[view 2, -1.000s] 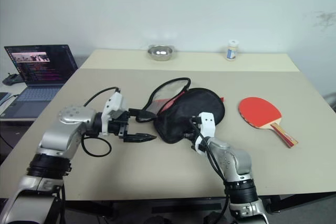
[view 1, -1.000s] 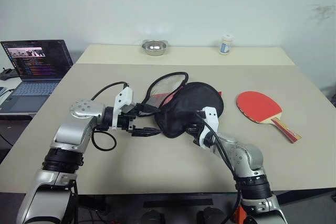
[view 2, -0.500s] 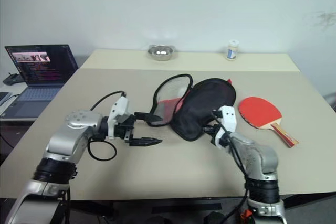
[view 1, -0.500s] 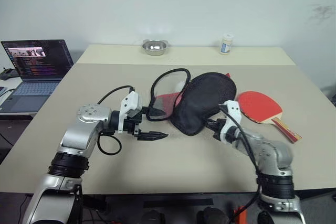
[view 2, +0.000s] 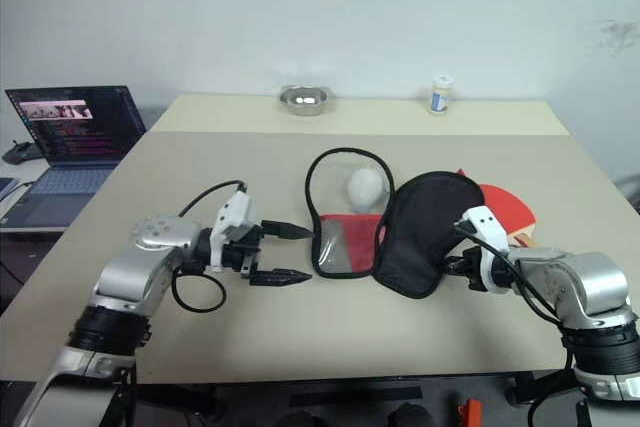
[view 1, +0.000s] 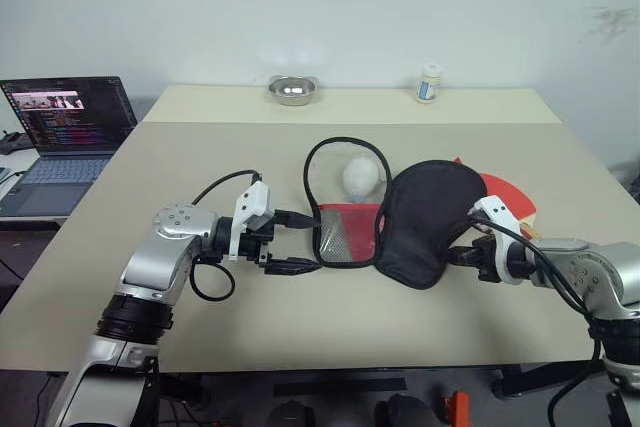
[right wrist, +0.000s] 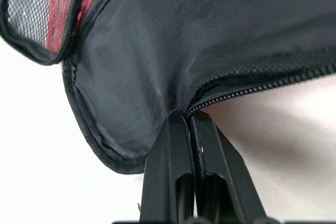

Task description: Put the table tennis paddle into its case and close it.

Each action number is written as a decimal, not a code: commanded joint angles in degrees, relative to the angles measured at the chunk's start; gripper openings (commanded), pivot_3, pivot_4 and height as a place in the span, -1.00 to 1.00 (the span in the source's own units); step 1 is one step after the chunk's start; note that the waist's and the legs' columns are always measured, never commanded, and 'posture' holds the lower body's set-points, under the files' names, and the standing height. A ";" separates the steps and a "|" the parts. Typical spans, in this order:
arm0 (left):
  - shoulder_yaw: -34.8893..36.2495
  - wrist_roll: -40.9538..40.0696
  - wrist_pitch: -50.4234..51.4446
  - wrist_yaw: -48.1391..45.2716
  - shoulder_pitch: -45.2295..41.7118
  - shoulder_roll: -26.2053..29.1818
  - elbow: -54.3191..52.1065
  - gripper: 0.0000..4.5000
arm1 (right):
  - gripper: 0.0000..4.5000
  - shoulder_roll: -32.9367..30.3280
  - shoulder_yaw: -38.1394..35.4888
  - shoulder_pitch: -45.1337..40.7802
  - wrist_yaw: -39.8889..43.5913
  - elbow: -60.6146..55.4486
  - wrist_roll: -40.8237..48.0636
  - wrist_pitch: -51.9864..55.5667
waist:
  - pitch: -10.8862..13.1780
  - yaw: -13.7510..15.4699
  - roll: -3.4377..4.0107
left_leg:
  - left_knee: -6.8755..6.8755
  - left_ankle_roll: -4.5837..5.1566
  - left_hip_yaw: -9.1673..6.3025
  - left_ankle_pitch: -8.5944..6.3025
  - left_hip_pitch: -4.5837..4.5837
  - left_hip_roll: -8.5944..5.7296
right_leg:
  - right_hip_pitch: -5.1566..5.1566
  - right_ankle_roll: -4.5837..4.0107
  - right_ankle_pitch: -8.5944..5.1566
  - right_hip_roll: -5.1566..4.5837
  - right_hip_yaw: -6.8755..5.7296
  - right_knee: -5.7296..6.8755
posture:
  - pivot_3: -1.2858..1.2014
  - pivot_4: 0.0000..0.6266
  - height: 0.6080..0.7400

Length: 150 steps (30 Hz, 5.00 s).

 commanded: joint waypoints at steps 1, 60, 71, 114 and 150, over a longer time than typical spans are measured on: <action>0.07 -0.44 -1.28 0.00 0.38 -0.11 -2.49 0.88 | -0.99 -3.32 3.59 -4.34 4.68 3.87 -4.14 -5.80 | 0.00 -0.01 0.00 | 0.00 0.00 0.01 0.00 0.00 0.00 | 0.00 0.00 0.00 0.00 0.01 0.00 | 0.03 -0.52 1.00; -5.31 3.07 -3.74 -0.26 -9.64 -7.15 5.10 0.88 | 0.98 -7.72 -9.47 -3.16 11.65 36.21 -22.30 -32.41 | 0.06 0.94 0.09 | 0.05 0.01 0.09 0.00 0.04 -0.03 | 0.00 0.02 0.02 0.11 0.08 0.00 | 0.03 -0.52 1.00; -4.85 3.88 -5.78 -0.23 -7.99 -6.26 5.67 0.88 | 0.98 -4.64 -5.48 -10.65 13.57 52.76 -26.34 -38.87 | 0.01 -0.01 0.01 | 0.14 0.02 0.11 0.01 0.12 -0.04 | 0.12 0.11 0.09 0.06 0.10 -0.02 | 0.03 -0.52 1.00; -1.84 1.78 -2.24 2.16 -6.05 -3.67 1.47 0.88 | -0.52 26.54 -23.09 -7.09 -21.06 -14.77 -11.03 2.79 | 0.23 -0.22 0.42 | 0.04 -0.03 0.04 0.05 0.04 0.13 | -0.14 0.01 0.04 0.11 0.08 0.45 | 0.03 -0.52 1.00; -0.60 2.42 -7.71 3.03 -6.52 -2.87 5.82 0.88 | -0.52 41.03 -13.22 -6.05 -33.69 5.40 -19.37 -17.79 | 0.22 -0.37 0.39 | 0.06 -0.06 0.07 0.07 -0.01 -0.03 | -0.25 -0.03 0.00 -0.01 0.09 0.58 | 0.03 -0.52 1.00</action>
